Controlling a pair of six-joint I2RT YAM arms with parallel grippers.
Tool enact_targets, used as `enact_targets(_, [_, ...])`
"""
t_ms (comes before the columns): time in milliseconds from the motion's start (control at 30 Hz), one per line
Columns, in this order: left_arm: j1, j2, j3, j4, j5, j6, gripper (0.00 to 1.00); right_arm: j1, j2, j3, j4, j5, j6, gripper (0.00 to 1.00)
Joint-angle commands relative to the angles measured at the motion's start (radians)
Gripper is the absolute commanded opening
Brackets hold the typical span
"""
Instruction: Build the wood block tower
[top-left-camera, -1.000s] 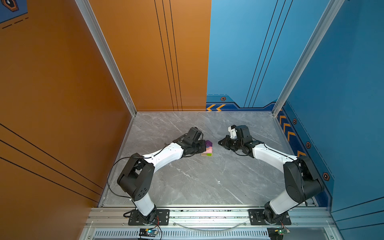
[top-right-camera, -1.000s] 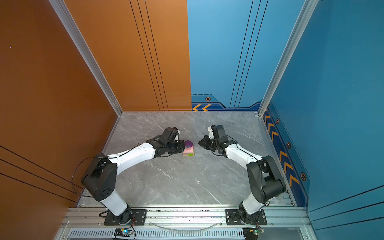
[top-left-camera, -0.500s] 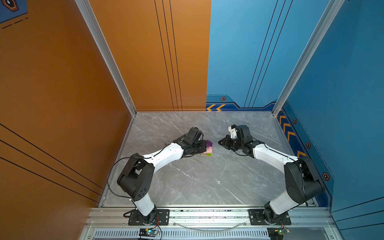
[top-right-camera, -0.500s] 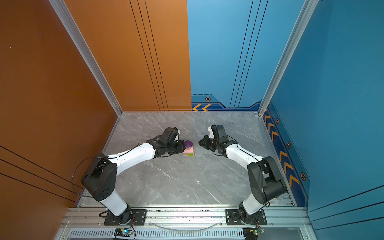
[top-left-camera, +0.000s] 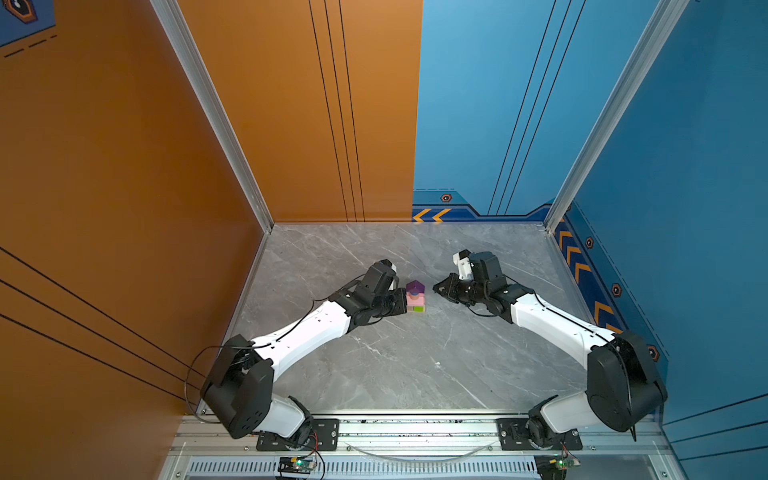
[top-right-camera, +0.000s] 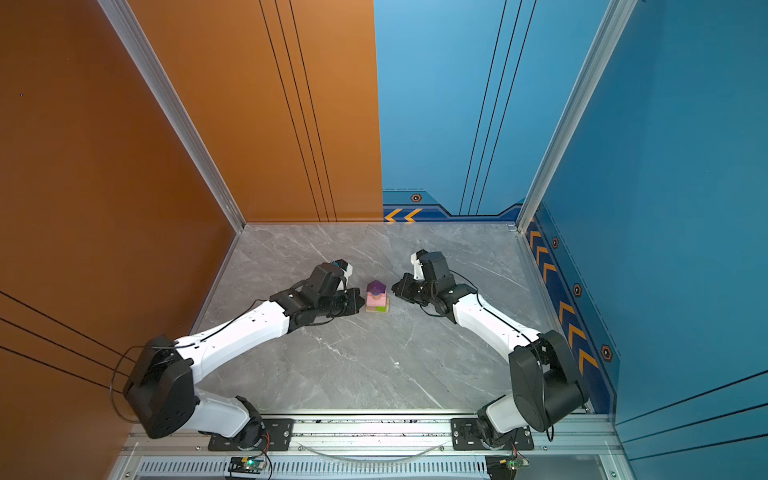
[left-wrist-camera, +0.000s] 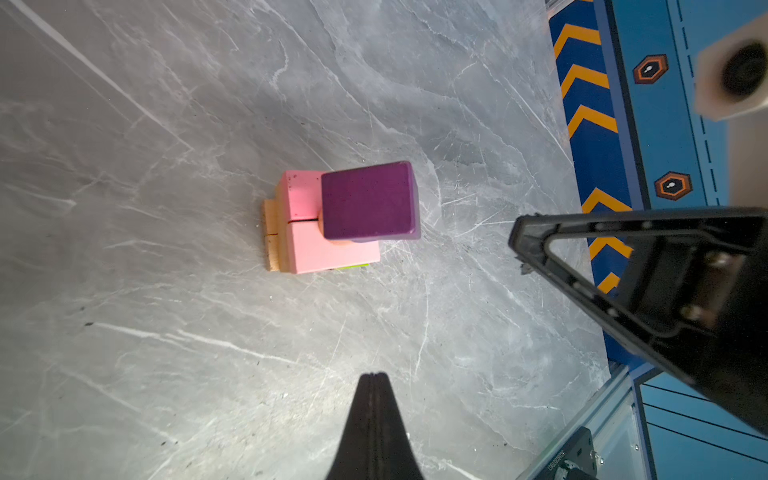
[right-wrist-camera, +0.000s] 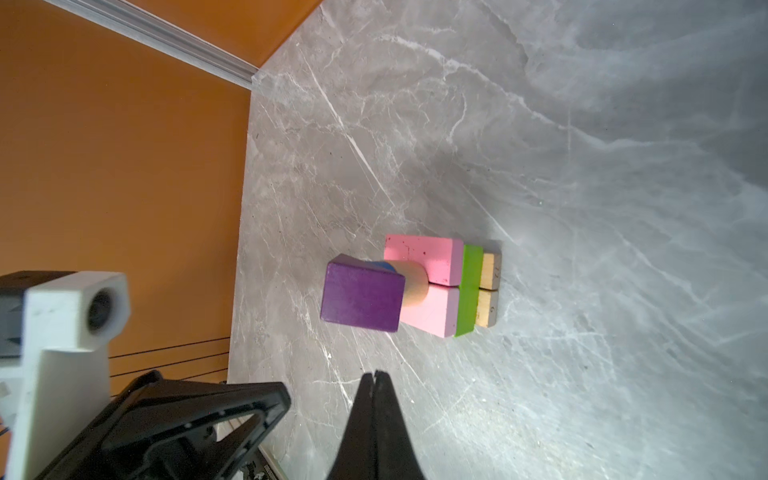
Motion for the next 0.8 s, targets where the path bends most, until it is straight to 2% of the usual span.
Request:
enact_targets(0, [0.007, -0.08, -0.038, -0.044, -0.064, 0.024, 0.0, 0.031, -0.029, -0.005, -0.085, 0.065, -0.028, 0.0])
enact_targets(300, [0.057, -0.2, -0.128, -0.06, -0.125, 0.03, 0.0, 0.123, -0.077, -0.055, -0.142, 0.177, 0.002, 0.0])
enact_targets(500, [0.075, -0.2, -0.167, -0.05, -0.123, 0.032, 0.0, 0.177, -0.065, -0.106, -0.137, 0.219, 0.038, 0.0])
enact_targets(767, [0.094, -0.156, -0.207, -0.003, -0.101, 0.013, 0.0, 0.212, 0.024, -0.149, -0.043, 0.206, 0.096, 0.0])
